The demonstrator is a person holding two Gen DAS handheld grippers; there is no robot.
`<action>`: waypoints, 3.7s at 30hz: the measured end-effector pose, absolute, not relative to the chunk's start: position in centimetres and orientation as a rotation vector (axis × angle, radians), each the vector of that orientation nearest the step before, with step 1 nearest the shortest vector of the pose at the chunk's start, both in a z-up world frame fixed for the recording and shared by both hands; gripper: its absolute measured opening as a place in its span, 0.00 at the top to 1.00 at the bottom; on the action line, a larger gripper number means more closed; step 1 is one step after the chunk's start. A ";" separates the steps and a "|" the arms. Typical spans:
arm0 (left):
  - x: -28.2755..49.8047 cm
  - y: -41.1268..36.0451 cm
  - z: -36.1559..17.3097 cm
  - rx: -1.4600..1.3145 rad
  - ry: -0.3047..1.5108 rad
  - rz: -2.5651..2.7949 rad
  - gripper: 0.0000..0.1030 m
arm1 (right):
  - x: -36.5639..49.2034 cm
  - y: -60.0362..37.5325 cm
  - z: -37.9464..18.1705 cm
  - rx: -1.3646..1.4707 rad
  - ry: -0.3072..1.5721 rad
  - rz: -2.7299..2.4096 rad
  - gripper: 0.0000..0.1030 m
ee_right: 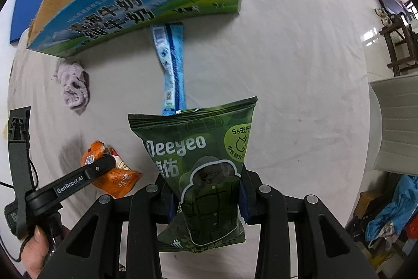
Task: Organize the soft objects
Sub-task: 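Carry both bags into the box and open both tools to drop them, then move both tools toward the lilac towel and blue packet beside the box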
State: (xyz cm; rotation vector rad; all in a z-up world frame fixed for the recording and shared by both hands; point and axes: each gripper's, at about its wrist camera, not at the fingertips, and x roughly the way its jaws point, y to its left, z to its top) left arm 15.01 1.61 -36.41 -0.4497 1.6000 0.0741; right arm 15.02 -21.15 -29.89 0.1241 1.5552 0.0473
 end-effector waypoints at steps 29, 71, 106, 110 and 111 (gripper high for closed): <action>37.2 5.6 -21.3 -0.244 1.317 -0.002 0.63 | 34.3 -19.7 -23.5 0.608 1.335 -0.117 0.63; 49.0 4.0 -28.3 -0.040 1.492 0.027 0.15 | 41.6 -15.1 -31.8 0.178 1.464 -0.100 0.00; 28.7 3.5 -10.6 -0.037 1.078 0.038 0.06 | 28.4 -15.0 -13.8 0.026 1.163 0.033 0.00; 27.1 3.0 -9.1 -0.030 1.049 0.033 0.06 | 26.7 -14.9 -12.0 0.027 1.138 0.038 0.00; 26.7 2.8 -8.8 -0.026 1.042 0.032 0.06 | 26.3 -14.9 -11.5 0.028 1.129 0.039 0.00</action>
